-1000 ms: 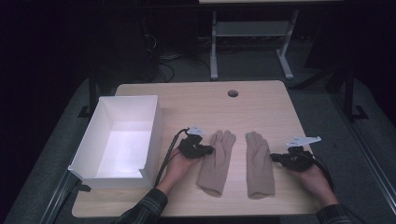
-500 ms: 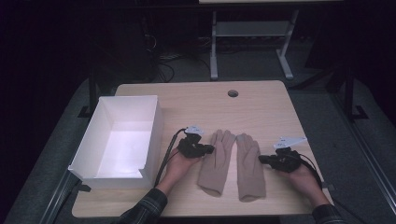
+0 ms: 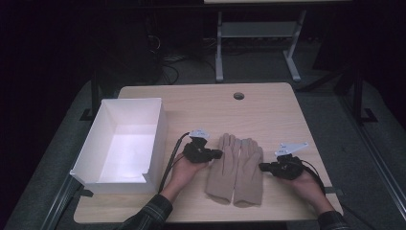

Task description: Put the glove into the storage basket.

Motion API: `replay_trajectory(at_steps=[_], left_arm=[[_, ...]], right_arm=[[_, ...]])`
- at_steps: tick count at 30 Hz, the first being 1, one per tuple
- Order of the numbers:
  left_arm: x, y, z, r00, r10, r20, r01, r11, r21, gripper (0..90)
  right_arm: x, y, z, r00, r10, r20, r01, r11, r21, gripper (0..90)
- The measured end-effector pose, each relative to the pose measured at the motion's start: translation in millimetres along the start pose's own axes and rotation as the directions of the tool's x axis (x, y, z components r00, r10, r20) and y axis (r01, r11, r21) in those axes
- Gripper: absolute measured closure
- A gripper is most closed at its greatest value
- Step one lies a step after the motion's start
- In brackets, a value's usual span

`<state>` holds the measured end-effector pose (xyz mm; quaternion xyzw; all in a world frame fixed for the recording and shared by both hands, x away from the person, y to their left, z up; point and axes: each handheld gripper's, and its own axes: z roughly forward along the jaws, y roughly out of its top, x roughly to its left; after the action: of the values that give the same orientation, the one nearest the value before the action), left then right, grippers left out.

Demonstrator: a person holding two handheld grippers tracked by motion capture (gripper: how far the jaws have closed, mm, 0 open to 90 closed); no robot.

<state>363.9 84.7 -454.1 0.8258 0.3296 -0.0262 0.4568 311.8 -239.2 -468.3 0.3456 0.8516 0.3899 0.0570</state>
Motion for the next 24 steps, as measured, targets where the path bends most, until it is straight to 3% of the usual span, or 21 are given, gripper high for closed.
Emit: replay_trajectory(at_steps=[7, 14, 24], left_arm=[[2.5, 4.3, -8.1, 0.9996, -0.025, 0.016, 0.026, 0.9990, -0.035, 85.4], [2.5, 10.4, -14.8, 0.9967, -0.055, 0.059, 0.060, 0.9953, -0.076, 85.5], [-9.3, 17.4, -9.5, 0.9953, -0.033, 0.090, 0.041, 0.9957, -0.084, 85.4]], right_arm=[[7.0, 8.1, 8.7, 0.9994, -0.029, -0.018, 0.029, 1.000, -0.012, 90.0], [13.8, 15.3, 18.3, 0.9986, -0.040, -0.035, 0.039, 0.999, -0.008, 90.0], [22.2, 24.2, 31.5, 0.9971, -0.047, -0.060, 0.047, 0.999, -0.005, 90.0]])
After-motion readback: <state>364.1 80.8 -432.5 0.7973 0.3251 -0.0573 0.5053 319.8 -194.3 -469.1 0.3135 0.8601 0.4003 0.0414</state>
